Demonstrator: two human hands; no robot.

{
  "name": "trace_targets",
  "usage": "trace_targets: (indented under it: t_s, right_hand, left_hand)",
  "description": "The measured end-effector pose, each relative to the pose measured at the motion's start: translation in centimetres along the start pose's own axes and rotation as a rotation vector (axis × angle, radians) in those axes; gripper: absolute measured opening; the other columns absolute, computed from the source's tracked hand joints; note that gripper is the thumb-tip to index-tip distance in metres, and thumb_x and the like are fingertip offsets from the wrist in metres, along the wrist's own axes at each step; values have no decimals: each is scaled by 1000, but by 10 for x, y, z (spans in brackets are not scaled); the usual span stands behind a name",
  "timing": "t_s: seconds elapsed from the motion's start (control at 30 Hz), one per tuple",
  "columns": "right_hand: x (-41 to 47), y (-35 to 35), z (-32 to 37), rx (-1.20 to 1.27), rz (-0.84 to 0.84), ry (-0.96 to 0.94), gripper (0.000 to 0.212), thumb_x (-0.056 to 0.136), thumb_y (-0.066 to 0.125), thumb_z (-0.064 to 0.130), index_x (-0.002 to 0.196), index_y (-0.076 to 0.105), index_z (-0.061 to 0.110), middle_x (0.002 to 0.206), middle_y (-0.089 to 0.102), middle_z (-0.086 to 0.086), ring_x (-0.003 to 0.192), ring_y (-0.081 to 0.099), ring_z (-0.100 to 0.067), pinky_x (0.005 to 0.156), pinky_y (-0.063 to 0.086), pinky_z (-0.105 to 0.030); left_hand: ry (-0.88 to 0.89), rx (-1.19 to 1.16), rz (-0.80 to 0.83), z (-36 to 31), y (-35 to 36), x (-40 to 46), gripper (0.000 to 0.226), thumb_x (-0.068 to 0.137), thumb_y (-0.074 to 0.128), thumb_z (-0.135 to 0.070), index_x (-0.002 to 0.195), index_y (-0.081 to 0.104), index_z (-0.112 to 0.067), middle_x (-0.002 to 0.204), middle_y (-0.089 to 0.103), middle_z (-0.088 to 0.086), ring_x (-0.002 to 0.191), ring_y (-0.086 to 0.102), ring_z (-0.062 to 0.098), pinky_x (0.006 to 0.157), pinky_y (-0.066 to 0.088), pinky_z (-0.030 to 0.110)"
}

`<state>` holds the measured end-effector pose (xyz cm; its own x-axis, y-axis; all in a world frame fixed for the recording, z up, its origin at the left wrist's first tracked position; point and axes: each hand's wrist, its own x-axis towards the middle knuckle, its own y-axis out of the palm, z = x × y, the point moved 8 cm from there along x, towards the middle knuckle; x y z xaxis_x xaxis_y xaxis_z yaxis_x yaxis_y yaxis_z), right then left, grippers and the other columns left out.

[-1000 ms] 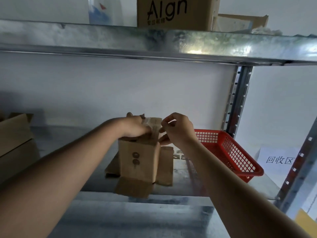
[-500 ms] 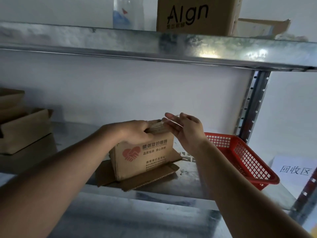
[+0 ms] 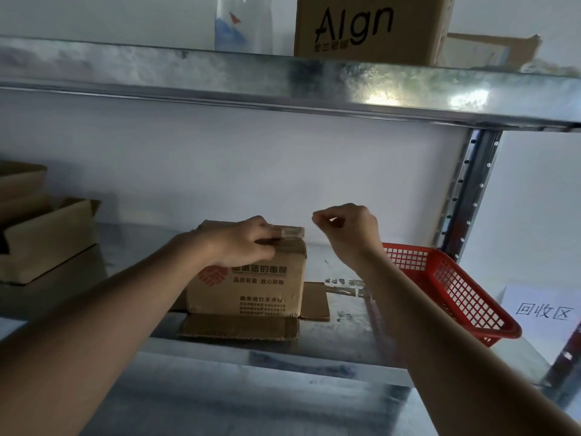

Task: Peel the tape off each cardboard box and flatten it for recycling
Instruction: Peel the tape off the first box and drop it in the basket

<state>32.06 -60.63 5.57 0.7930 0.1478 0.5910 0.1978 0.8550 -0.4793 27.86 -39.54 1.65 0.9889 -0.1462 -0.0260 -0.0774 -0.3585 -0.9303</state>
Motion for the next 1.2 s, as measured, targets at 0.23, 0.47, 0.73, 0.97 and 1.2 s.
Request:
trace_targets:
  t_s: [0.23, 0.47, 0.73, 0.97, 1.2]
  right_hand:
    - [0, 34, 14, -197, 204, -52, 21, 99, 67, 20, 117, 78, 19, 103, 74, 7, 88, 69, -13, 65, 44, -12]
    - [-4, 47, 17, -22, 350, -34, 41, 103, 61, 24, 144, 60, 30, 112, 77, 12, 108, 68, -5, 88, 49, -15]
    - [-1, 47, 17, -187, 307, -75, 18, 98, 70, 21, 114, 78, 24, 109, 77, 6, 90, 64, -7, 60, 39, -3]
    - [0, 47, 22, -405, 321, -103, 20, 103, 60, 23, 115, 76, 22, 105, 73, -1, 94, 63, -21, 74, 51, -32]
    - [-4, 29, 3, -427, 331, -92, 26, 106, 50, 7, 113, 74, 12, 114, 70, -7, 90, 59, -16, 61, 38, -20]
  left_hand:
    - [56, -80, -16, -4, 10, 4, 45, 102, 42, -63, 146, 41, -59, 127, 37, -21, 123, 46, 14, 98, 37, 39]
    - [83, -8, -14, -5, 10, 5, 37, 103, 37, -63, 139, 39, -70, 133, 38, -16, 127, 47, 18, 105, 39, 46]
    - [93, 80, -68, -4, 6, 7, 40, 102, 38, -65, 142, 39, -69, 142, 39, -17, 122, 45, 13, 88, 37, 34]
    - [126, 110, -121, -2, 3, 3, 51, 102, 37, -67, 152, 38, -57, 148, 37, -20, 127, 46, 12, 89, 38, 32]
    - [149, 83, -126, 7, -3, -3, 50, 101, 37, -69, 149, 43, -55, 146, 34, -32, 105, 43, -8, 76, 29, 16]
